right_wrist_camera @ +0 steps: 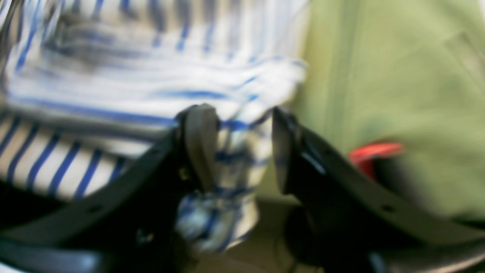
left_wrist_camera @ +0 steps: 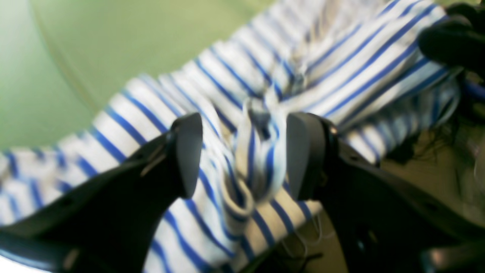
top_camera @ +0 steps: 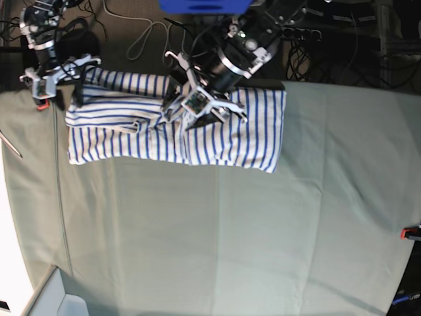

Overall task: Layout the t-shirt on the table in an organized manner, then fold the t-shirt properly
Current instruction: 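Lift the strip end with the left gripper and fold it toward the right gripper, then open the left gripper and raise it away from the shirt, then lift the strip end with the right gripper and fold it over the stack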

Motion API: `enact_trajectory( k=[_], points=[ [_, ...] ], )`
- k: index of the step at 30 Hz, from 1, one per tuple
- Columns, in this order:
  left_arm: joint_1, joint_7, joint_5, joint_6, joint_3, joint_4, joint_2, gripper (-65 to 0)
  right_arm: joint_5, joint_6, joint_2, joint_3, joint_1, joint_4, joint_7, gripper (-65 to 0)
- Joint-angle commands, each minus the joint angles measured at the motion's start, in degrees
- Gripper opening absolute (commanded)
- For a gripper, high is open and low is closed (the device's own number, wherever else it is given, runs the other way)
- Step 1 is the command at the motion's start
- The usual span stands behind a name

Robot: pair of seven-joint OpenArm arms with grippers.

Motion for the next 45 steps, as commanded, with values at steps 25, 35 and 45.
enact_trajectory(
  k=[25,35,45],
  points=[
    [5.8,-1.7,-19.9,-0.3,-30.5,5.8,-7.3,-30.8,0.9,0.4,-0.4,-1.4,11.1,-4.6,-25.4,-30.7],
    [6.7,-1.8,-19.9,-0.3,-34.8,5.8,-7.3,-30.8,0.9,0.4,-0.5,-6.7,10.8,-7.4,-25.6,-52.6],
    [7.8,-1.8,-19.9,-0.3,-42.9,5.9,-7.0,-30.8,0.8,0.4,-5.0,-8.2,10.6,3.7,-25.9,-65.0]
  ],
)
